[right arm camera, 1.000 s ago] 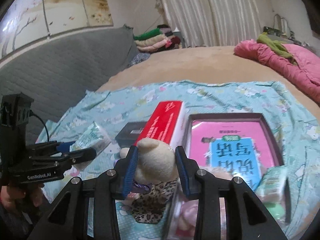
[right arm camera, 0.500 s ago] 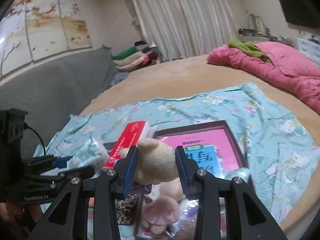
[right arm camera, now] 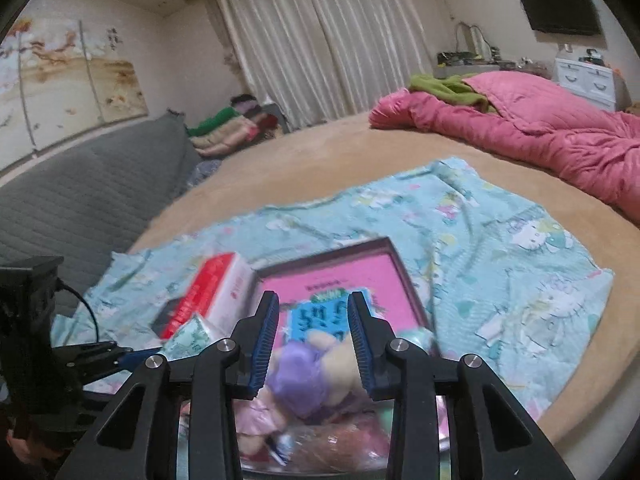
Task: Organize soft objects
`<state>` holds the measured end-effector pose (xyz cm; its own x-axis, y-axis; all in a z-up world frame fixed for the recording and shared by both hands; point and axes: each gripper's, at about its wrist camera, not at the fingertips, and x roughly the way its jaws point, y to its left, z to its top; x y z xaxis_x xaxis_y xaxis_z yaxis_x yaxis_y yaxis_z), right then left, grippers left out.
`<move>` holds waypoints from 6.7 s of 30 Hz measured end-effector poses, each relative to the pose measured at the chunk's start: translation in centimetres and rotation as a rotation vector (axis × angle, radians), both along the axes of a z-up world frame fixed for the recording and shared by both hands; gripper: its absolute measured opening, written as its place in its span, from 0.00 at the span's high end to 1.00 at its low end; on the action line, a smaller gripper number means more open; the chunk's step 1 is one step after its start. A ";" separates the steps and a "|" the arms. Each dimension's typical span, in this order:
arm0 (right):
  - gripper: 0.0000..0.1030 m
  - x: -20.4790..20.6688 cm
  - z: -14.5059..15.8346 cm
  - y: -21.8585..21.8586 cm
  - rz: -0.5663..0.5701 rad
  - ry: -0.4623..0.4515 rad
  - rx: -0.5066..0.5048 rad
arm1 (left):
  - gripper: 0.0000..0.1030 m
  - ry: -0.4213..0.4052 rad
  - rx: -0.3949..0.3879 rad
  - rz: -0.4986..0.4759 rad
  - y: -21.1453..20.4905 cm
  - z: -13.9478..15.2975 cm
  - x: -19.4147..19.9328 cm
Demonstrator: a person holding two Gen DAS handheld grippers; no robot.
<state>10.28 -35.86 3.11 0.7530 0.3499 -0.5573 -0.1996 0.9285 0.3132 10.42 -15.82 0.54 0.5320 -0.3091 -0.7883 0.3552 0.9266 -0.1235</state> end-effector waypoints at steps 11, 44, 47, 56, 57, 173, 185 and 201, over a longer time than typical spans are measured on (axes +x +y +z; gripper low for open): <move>0.64 1.0 -3.1 -0.1 0.011 0.086 -0.009 | 0.50 0.078 0.016 -0.023 -1.9 -3.2 1.6; 0.37 2.1 -6.6 -1.8 -0.062 0.189 -0.044 | 0.36 0.123 0.101 -0.101 -6.9 -5.3 4.6; 0.34 2.1 -6.6 -1.9 -0.073 0.187 -0.044 | 0.35 0.124 0.103 -0.101 -7.0 -5.3 4.6; 0.29 2.0 -6.6 -2.9 -0.122 0.185 -0.025 | 0.31 0.122 0.063 -0.083 -6.3 -4.7 4.3; 0.29 1.9 -6.5 -3.0 -0.123 0.183 -0.024 | 0.31 0.118 0.061 -0.080 -6.2 -4.6 4.2; 0.23 -3.6 -5.0 19.0 0.443 0.145 -0.384 | 0.30 0.162 0.101 -0.032 13.0 -10.0 -1.2; 0.23 -2.0 -8.3 22.2 0.573 0.194 -0.525 | 0.50 0.193 0.037 -0.037 14.5 -10.9 -0.5; 0.23 -1.2 -11.7 25.4 0.635 0.187 -0.701 | 0.56 0.230 0.018 0.118 18.1 -10.4 -1.7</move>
<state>9.06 -10.44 -8.63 0.4154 0.2035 -0.8866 -0.7326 0.6526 -0.1934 8.75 2.29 -9.88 0.3692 -0.2402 -0.8978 0.2093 0.9627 -0.1715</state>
